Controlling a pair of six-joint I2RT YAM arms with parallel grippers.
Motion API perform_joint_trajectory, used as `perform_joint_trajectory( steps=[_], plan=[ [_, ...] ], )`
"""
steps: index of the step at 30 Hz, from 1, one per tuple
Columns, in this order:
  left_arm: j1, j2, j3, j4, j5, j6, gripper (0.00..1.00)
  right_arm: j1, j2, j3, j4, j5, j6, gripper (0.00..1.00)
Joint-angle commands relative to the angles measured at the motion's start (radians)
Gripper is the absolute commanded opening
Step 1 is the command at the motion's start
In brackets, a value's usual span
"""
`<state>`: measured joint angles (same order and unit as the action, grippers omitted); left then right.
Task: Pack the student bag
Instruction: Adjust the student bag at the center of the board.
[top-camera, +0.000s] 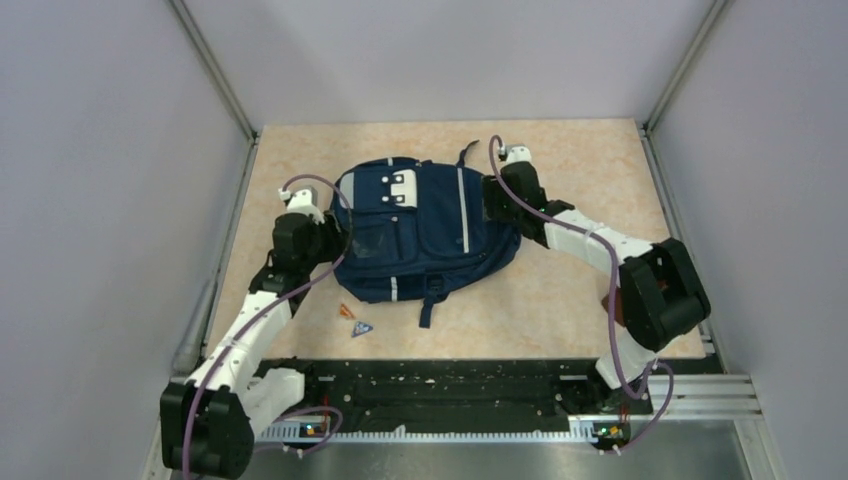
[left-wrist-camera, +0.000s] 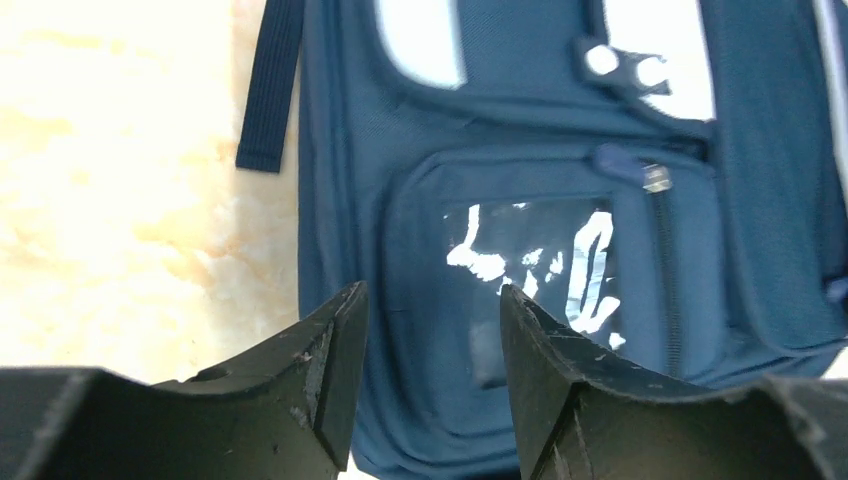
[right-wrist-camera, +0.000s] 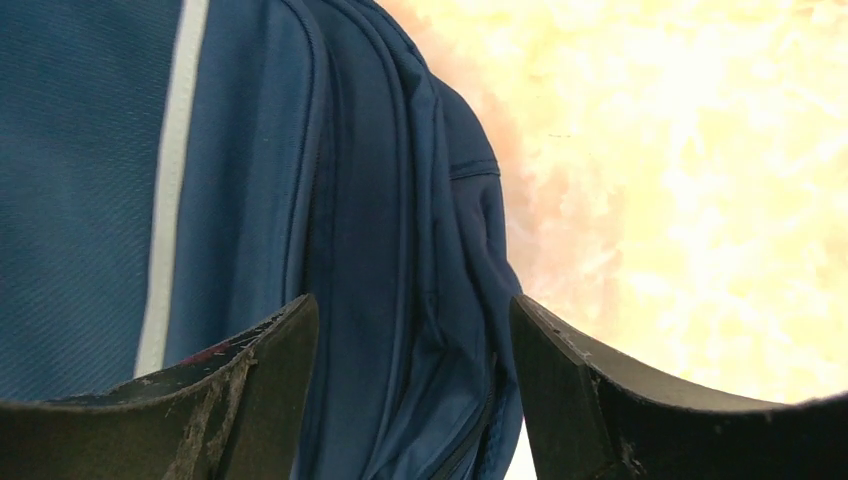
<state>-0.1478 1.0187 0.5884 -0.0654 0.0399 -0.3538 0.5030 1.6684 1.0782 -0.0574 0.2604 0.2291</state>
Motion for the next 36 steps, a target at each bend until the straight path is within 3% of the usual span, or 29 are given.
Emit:
perform_joint_trajectory(
  steps=[1,8,20,31,36],
  plan=[
    [-0.020,-0.094,0.090,-0.036,0.007,-0.002,0.56,0.059,-0.127,0.035,0.006,-0.071,0.029,0.69],
    [-0.094,-0.080,0.160,-0.042,0.013,-0.018,0.56,0.137,-0.046,0.151,-0.072,-0.137,0.016,0.69],
    [-0.183,-0.026,0.202,-0.042,-0.022,-0.010,0.57,0.160,0.052,0.204,-0.173,-0.111,0.016,0.50],
    [-0.278,0.059,0.274,-0.015,-0.030,-0.001,0.58,0.160,0.025,0.162,-0.179,-0.065,0.049,0.05],
    [-0.352,0.139,0.336,0.018,-0.026,-0.010,0.58,0.127,-0.028,0.095,-0.118,-0.132,0.098,0.00]
  ],
)
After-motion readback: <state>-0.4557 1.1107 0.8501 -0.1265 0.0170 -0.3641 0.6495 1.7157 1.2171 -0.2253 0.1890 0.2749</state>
